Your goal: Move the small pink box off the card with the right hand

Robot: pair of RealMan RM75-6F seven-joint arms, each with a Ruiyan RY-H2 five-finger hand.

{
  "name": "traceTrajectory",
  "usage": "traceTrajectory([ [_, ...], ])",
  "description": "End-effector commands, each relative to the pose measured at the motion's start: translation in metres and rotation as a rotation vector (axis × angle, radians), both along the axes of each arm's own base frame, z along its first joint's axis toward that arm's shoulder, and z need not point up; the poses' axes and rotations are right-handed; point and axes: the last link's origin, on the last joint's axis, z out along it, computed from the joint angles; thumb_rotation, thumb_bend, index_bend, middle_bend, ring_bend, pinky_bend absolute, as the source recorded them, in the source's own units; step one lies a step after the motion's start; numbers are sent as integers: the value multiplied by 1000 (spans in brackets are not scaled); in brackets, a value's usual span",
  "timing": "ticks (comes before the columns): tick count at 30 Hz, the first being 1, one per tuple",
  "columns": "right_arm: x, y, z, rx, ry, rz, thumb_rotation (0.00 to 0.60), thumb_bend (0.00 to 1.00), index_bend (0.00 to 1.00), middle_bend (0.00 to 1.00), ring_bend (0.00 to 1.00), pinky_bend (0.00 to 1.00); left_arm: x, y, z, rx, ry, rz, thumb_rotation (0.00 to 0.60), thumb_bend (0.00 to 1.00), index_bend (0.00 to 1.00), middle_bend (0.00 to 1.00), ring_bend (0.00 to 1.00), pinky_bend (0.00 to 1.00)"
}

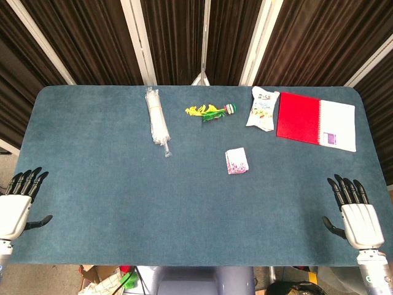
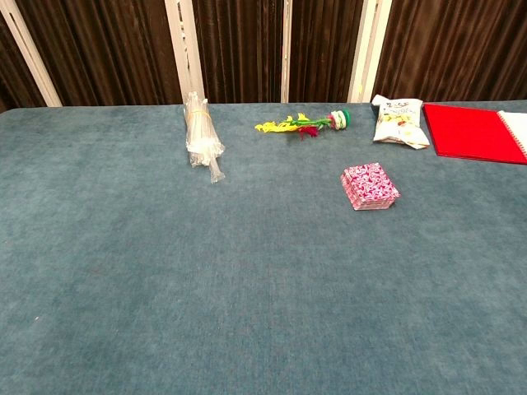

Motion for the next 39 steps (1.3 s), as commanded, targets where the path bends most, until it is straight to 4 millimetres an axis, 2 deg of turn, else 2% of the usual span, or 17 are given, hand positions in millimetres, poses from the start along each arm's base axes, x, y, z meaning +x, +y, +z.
traceTrajectory([
  [1,0,0,0,2,0,0,600,293,0,0,0,0,0,0,0,0,0,0,600,0,0,0,0,0],
  [11,4,-3,-2,2,-16,11,600,293,0,0,0,0,2,-3,1,6,-3,-14,600,0,0,0,0,0],
  [17,17,-15,-1,0,-65,34,600,292,0,0,0,0,2,-3,2,17,-10,-16,600,0,0,0,0,0],
  [20,26,-34,-1,15,-18,52,600,292,0,0,0,0,2,-2,2,17,-9,-18,600,0,0,0,0,0],
  [27,69,-90,-19,107,-8,52,600,272,0,0,0,0,3,-1,4,28,-8,-22,600,0,0,0,0,0],
  [34,116,-128,-51,217,35,75,600,234,0,0,0,0,1,-2,8,46,-20,-15,600,0,0,0,0,0],
  [39,136,-150,-81,288,72,67,600,232,0,0,0,0,-1,-1,11,47,-32,-10,600,0,0,0,0,0],
])
